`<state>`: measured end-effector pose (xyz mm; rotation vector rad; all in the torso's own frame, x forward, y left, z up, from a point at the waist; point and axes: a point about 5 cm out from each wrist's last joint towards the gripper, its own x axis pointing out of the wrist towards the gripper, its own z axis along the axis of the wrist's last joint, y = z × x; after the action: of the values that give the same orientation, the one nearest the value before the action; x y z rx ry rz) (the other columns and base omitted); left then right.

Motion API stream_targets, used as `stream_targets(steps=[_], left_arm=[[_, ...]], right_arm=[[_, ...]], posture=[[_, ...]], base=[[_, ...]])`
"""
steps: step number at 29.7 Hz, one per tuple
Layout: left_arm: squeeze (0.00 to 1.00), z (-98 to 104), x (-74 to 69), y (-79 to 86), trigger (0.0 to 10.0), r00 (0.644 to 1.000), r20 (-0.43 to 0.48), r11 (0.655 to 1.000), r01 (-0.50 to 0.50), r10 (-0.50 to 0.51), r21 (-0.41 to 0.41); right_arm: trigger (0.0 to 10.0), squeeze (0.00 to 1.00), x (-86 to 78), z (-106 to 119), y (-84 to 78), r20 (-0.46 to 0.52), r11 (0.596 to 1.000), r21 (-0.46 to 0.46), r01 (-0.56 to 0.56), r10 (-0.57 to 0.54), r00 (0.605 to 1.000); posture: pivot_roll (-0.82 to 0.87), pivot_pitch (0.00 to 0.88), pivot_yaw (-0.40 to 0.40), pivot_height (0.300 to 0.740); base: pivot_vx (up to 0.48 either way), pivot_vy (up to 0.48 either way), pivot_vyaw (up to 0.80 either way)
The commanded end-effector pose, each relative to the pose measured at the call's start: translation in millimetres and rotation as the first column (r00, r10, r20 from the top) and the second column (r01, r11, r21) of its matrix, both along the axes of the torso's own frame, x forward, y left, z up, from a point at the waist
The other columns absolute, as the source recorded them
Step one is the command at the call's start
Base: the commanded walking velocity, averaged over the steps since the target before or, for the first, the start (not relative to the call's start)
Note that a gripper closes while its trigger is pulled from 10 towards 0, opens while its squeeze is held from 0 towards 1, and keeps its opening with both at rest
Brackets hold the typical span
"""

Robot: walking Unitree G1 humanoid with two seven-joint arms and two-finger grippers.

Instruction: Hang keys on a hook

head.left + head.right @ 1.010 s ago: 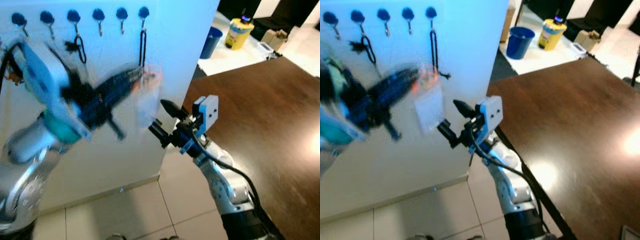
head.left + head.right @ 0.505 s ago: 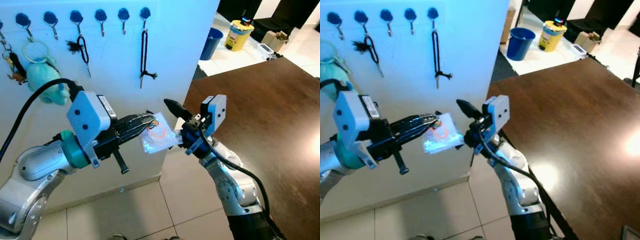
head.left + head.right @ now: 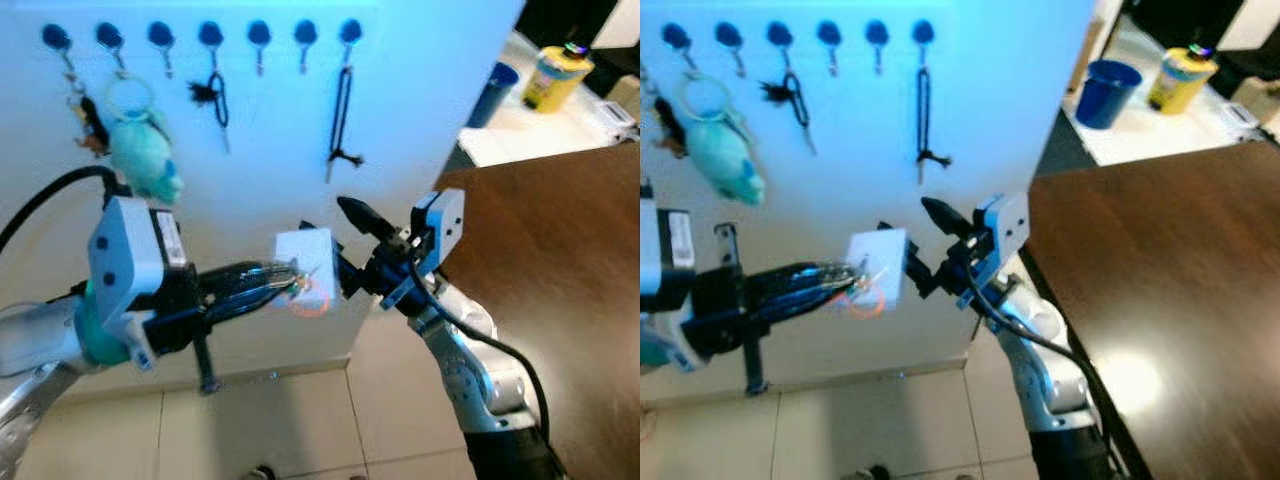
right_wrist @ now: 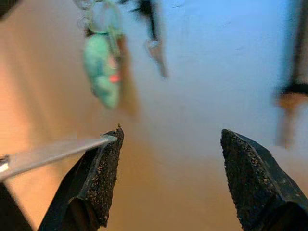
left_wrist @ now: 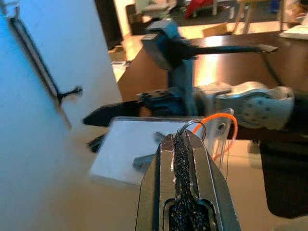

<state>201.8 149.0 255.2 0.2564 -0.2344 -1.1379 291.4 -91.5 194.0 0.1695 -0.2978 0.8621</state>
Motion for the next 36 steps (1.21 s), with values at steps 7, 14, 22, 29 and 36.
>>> stream_targets(steps=[7, 14, 22, 29, 36], left_arm=[[0.00, 5.9, -2.9, -1.6, 10.0, 1.000, 0.017, 1.000, 0.019, -0.018, -0.008], [0.00, 14.7, 8.7, 0.5, 10.0, 0.998, 0.054, 0.998, -0.034, 0.038, -0.060], [0.00, 18.2, 10.2, -1.7, 10.0, 0.997, 0.068, 0.997, -0.019, 0.024, -0.074], [0.00, 18.4, 9.3, -2.7, 10.0, 0.998, 0.063, 0.998, -0.006, 0.011, -0.068], [0.00, 5.5, -6.2, -2.0, 10.0, 0.994, -0.034, 0.995, 0.100, -0.100, 0.003]], right_arm=[[10.0, 0.00, -1.8, -0.7, 0.5, -0.001, 1.000, -0.007, -0.007, 0.007, 1.000], [10.0, 0.00, 0.4, -2.2, -1.8, -0.014, 1.000, -0.014, 0.011, -0.011, 1.000], [10.0, 0.00, -1.4, -7.5, -1.5, -0.032, 1.000, -0.020, -0.003, 0.003, 0.999], [10.0, 0.00, -27.0, -26.5, -5.5, -0.136, 0.976, -0.035, -0.215, 0.209, 0.968], [10.0, 0.00, -53.5, -31.2, -33.8, -0.224, 0.941, -0.007, -0.338, 0.328, 0.918]], posture=[[0.07, 0.000, 0.020, 0.740], [0.07, 0.000, 0.019, 0.740], [0.06, 0.000, 0.021, 0.740], [0.06, 0.000, 0.015, 0.740], [0.05, 0.000, 0.011, 0.740]], base=[[0.000, 0.000, 0.80], [0.000, 0.000, 0.00], [0.223, 0.000, 0.00], [0.423, 0.000, 0.00], [0.350, 0.000, 0.00]])
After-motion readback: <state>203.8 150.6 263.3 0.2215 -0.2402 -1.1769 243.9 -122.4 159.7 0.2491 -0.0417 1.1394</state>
